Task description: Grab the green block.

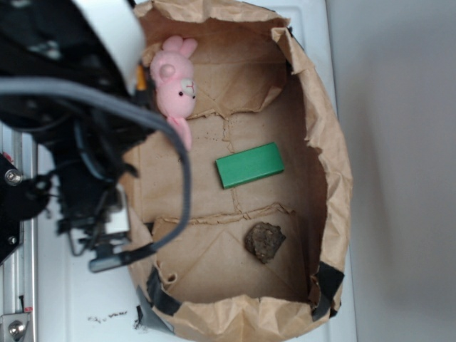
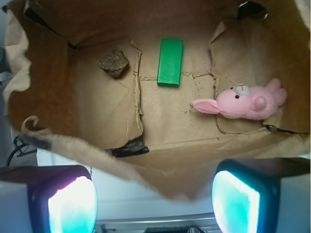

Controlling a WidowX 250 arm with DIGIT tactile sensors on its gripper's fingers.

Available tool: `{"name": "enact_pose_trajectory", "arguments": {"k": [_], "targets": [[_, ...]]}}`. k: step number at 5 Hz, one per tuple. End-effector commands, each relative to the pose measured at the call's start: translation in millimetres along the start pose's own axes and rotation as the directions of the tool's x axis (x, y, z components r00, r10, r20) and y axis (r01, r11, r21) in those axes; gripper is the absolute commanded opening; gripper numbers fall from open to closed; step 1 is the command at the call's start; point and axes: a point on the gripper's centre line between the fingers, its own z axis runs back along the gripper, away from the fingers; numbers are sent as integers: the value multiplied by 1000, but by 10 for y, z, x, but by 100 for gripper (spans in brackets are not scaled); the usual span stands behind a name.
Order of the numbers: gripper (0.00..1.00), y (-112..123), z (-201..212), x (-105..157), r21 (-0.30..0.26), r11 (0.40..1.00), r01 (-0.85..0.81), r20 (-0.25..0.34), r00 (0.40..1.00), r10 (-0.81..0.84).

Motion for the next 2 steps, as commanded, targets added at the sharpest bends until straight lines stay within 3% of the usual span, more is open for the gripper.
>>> {"name": "enact_pose_trajectory", "arguments": {"k": [1,2], "targets": [[100,-332,-44,418,97,995,30,13,999,-32],[100,-363,-228,503,105,991,84,8,996,-85]]}}
